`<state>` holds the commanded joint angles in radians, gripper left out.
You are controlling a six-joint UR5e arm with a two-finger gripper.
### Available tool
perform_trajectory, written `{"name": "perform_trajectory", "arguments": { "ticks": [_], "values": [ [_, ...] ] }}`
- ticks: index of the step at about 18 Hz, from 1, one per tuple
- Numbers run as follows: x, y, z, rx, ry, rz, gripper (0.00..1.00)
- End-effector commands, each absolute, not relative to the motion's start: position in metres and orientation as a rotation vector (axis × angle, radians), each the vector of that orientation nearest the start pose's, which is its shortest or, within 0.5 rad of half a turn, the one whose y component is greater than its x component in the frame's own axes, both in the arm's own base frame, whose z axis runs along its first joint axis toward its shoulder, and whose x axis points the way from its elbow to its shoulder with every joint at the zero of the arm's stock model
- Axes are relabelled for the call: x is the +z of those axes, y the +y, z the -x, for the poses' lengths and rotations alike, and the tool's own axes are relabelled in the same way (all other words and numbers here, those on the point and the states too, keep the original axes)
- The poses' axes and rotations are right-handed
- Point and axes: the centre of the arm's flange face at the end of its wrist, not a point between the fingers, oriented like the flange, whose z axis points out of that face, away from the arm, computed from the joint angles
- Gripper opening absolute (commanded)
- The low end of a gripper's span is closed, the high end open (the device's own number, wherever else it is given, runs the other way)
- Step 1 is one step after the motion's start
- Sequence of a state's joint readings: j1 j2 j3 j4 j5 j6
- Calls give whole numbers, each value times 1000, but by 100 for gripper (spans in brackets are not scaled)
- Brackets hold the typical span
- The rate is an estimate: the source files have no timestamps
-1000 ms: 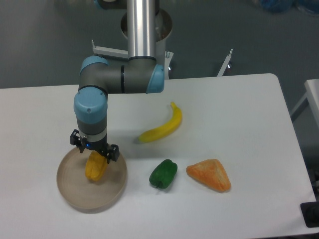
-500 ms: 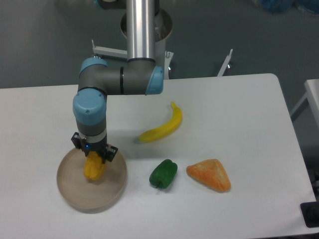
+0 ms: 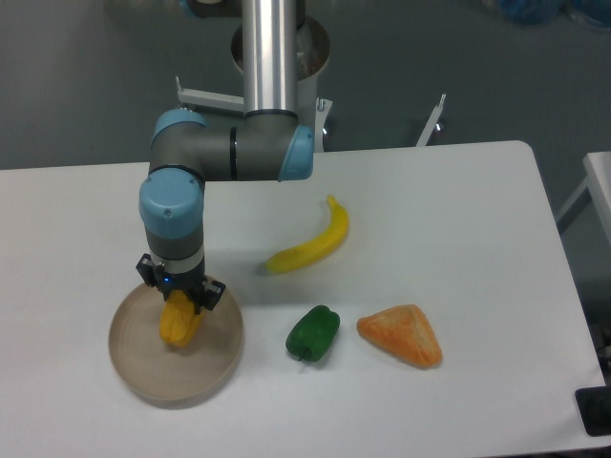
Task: Pick up the yellow pepper from the plate
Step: 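Lift the yellow pepper off the plate and carry it toward the green pepper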
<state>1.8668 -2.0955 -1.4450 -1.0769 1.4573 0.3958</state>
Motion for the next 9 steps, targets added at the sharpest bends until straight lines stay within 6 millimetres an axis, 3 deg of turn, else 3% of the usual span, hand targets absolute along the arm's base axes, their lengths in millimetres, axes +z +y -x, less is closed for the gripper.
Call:
{"name": "perform_trajectory", "arguments": {
  "ticks": [3, 9],
  "values": [
    [312, 694, 80, -88, 155, 2975, 52],
    [350, 672, 157, -17, 199, 2924, 52]
  ]
}}
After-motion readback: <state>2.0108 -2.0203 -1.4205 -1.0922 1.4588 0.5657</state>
